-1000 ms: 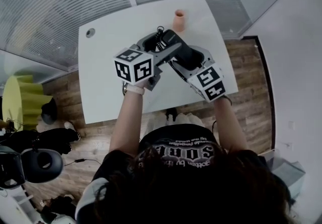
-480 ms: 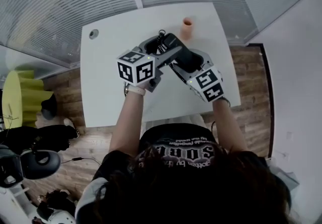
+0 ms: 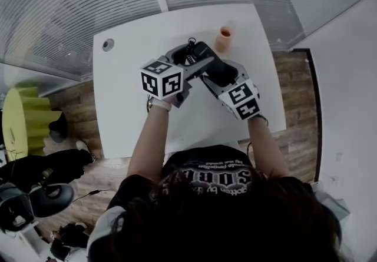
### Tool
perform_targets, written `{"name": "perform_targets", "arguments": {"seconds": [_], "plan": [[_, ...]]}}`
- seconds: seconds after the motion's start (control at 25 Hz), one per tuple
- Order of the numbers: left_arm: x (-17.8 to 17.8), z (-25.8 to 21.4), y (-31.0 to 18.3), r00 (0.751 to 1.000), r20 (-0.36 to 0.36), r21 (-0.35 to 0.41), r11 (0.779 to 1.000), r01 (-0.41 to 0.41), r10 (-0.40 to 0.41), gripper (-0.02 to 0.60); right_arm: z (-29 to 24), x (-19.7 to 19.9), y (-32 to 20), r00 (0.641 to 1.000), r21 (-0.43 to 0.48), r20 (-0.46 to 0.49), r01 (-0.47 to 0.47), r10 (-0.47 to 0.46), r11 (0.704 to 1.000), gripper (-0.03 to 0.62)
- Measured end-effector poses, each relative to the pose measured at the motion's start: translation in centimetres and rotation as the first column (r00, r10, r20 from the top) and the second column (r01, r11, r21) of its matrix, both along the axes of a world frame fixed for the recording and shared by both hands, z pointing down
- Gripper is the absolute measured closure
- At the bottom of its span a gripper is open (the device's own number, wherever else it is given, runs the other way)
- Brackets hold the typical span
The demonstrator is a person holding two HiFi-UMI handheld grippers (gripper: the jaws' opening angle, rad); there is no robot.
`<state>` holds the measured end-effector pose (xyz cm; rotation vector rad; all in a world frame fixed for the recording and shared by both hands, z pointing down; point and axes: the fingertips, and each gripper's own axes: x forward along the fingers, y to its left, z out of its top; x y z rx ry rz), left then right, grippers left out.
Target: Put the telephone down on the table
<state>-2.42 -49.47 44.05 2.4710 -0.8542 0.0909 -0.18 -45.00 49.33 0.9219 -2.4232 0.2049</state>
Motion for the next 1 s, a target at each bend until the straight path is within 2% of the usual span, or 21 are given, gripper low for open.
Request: {"name": "perform_targets", "arguments": {"seconds": [0.6, 1.0], "plan": [[0.1, 5.0, -2.6, 0.999, -0.015, -0.078, 0.996, -0.050, 0.049, 0.229, 4.6, 0.0, -2.1, 0.996, -0.076, -0.058, -0.071, 0.067, 0.995, 0.304], [-0.1, 7.8, -3.5, 0.996, 0.073, -0.060, 0.997, -0.053, 0.057, 0.227, 7.3, 0.2, -2.7, 0.989, -0.116, -0.102, -0.123, 0.111, 0.986, 0.304]]}}
